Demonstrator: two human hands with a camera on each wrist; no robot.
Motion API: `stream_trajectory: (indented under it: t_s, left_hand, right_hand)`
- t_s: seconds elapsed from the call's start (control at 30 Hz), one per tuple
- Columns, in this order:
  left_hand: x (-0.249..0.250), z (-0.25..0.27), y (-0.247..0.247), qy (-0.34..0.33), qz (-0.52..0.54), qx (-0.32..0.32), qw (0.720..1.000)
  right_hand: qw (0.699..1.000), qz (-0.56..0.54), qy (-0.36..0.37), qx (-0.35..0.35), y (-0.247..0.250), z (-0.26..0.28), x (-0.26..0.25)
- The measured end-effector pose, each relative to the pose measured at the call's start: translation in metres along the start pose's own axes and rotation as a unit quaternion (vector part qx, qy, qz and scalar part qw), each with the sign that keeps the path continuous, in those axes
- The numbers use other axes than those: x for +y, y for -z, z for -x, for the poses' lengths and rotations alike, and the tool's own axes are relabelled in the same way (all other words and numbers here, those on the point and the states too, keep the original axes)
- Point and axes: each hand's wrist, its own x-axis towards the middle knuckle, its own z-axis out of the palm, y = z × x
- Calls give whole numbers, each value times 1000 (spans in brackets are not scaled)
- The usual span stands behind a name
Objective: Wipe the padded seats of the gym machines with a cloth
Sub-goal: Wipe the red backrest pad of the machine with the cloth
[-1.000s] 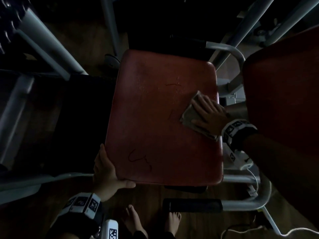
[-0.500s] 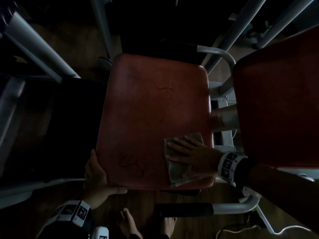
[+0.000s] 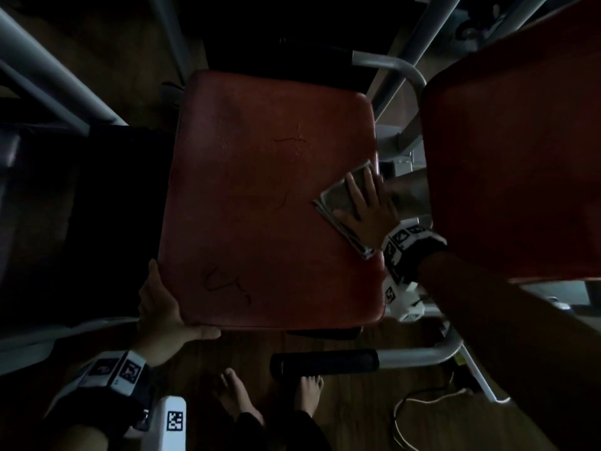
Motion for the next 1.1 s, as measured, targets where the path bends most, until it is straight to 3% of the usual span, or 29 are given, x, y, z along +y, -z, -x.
stream_trajectory:
  t_s: [0.17,0.33,0.57,0.77,0.87,1.0,1.1]
  left_hand:
    - [4,3,2,4,-7,4,1000]
    - [10,4,4,13,-13,17,1000]
    - [9,2,4,7,1,2,1000]
    - [10,2,1,-3,17,10,1000]
    - [11,3,1,-10,17,12,1000]
    - [9,1,0,-14,-1,10,1000]
    - [11,3,2,-8,-3,-2,1000]
  right_hand:
    - [988,-118,-98,-33,-29,42,-5]
    - [974,-127,-187,-9,-46,90,-34]
    - [915,-182,-359,-34,-49,134,-100]
    - [898,-218,-379,-43,-57,144,-122]
    - [903,-209,-376,-1,-59,141,-123]
    - [918,-177,-356,-6,-60,130,-113]
    - [950,-138,-276,37,-56,105,-98]
